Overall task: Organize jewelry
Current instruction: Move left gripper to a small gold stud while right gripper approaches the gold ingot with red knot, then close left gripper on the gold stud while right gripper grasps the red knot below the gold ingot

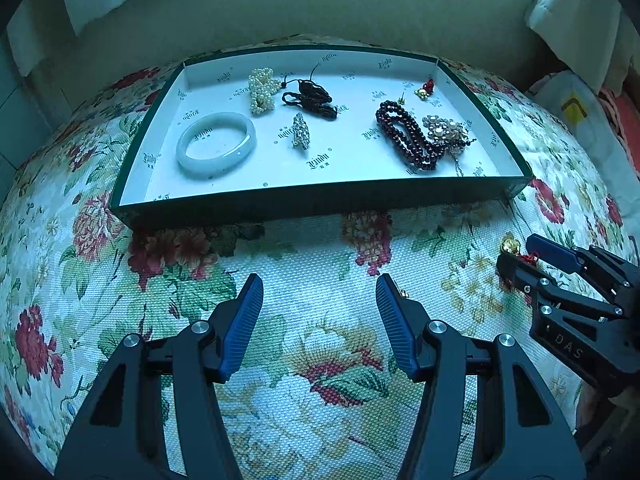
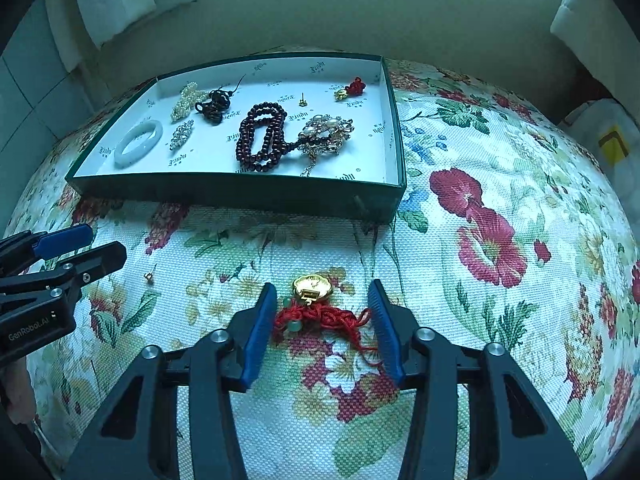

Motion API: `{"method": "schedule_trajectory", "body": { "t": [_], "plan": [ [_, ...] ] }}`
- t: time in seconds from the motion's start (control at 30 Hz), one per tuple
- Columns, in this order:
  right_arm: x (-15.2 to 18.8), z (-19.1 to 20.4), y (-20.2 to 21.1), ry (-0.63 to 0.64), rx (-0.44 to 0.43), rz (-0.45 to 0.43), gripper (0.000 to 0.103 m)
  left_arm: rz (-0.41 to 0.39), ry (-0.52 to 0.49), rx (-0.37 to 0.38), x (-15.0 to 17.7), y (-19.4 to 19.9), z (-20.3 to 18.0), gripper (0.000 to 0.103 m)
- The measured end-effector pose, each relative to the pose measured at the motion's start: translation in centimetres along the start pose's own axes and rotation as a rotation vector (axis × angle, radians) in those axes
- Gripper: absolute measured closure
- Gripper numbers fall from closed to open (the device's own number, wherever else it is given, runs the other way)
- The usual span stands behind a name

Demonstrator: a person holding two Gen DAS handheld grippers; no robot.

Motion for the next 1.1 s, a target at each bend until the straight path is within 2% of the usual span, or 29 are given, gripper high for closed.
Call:
{"method": "schedule_trajectory", "body": {
  "t": [0.23,0.3,0.4,0.5,0.7,0.77,1.0,1.07,1.1],
  "plan": [
    [0.8,-0.2,0.6,0.0,-0.017,0.009,0.082,0.007,-0.011,0.008,0.5,-0.1,-0.7,0.046],
    [1.1,-0.3,0.8,0.001,-0.021,0.009,0.084,0.009,-0.016,0.016,0.6,-0.1,-0.9,0.047],
    [1.3,-0.5,1.0,0.0,-0.022,0.01,0.086,0.009,-0.026,0.018,0.7,-0.1,-1.4,0.047],
    [1.5,-0.6,1.1,-0.001,-0.022,0.006,0.086,0.014,-0.029,0.023,0.8,-0.3,-1.8,0.053],
    [1.7,-0.8,1.2,-0.001,-0.026,0.003,0.086,0.021,-0.049,0.032,1.0,-0.4,-2.7,0.055],
    [1.7,-0.8,1.1,-0.002,-0.028,0.002,0.086,0.025,-0.058,0.041,1.1,-0.5,-3.2,0.062],
    [1.6,-0.7,1.1,-0.005,-0.033,0.002,0.086,0.021,-0.083,0.049,1.1,-0.9,-4.5,0.079],
    [1.7,-0.7,1.1,-0.006,-0.033,0.001,0.086,0.019,-0.09,0.047,1.2,-1.0,-4.7,0.09],
    [1.7,-0.7,1.1,-0.007,-0.034,0.001,0.086,0.018,-0.094,0.047,1.2,-1.0,-4.8,0.091]
  ]
}}
Point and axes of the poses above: each gripper's, at about its wrist camera, not at the fingertips, and y roughly against the way its jaws point, z to its left, x to its underside, the point moved 4 cm from there along -y, roughly the way its jaws point, and after that the axes turned 5 degrees about y, right-handed, at the moved point
